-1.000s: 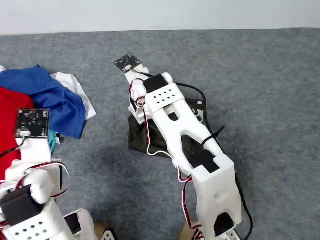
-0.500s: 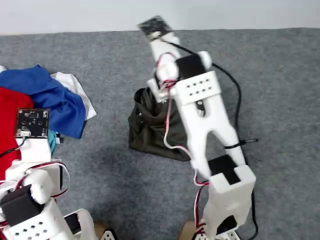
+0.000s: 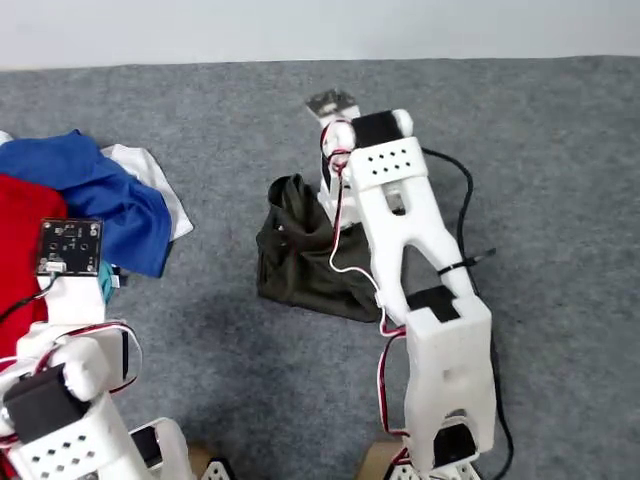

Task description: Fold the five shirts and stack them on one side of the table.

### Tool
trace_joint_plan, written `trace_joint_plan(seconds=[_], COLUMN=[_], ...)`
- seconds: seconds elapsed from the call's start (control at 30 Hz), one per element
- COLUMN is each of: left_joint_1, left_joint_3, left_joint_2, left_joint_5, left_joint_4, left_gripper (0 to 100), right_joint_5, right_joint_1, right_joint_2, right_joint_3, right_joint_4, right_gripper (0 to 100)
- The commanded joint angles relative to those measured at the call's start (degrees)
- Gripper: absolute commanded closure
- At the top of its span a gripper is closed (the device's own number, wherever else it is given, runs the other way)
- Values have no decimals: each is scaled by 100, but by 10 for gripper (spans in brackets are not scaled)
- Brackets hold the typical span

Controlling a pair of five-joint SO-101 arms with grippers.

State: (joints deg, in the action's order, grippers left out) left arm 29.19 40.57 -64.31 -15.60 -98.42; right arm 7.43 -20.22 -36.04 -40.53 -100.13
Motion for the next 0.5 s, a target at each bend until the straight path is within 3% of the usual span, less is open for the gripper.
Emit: trace_joint_plan(seconds=[0.0,0.2,0.4,0.47], left_joint_1=[26,26,18,18], left_joint_3=[-40,-40,-40,-40], left_joint_2=[18,9,9,9], left_joint_5=[18,18,18,18], left_joint_4=[132,132,132,132], left_gripper=[997,997,997,997], right_joint_5=[-9,0,343,396], right_joint_1=[-57,-286,-532,-593], right_joint_2=[-136,-426,-426,-409], right_joint_3=[-123,-123,-123,-123], right_joint_4=[136,145,180,127], right_gripper=[794,801,991,982])
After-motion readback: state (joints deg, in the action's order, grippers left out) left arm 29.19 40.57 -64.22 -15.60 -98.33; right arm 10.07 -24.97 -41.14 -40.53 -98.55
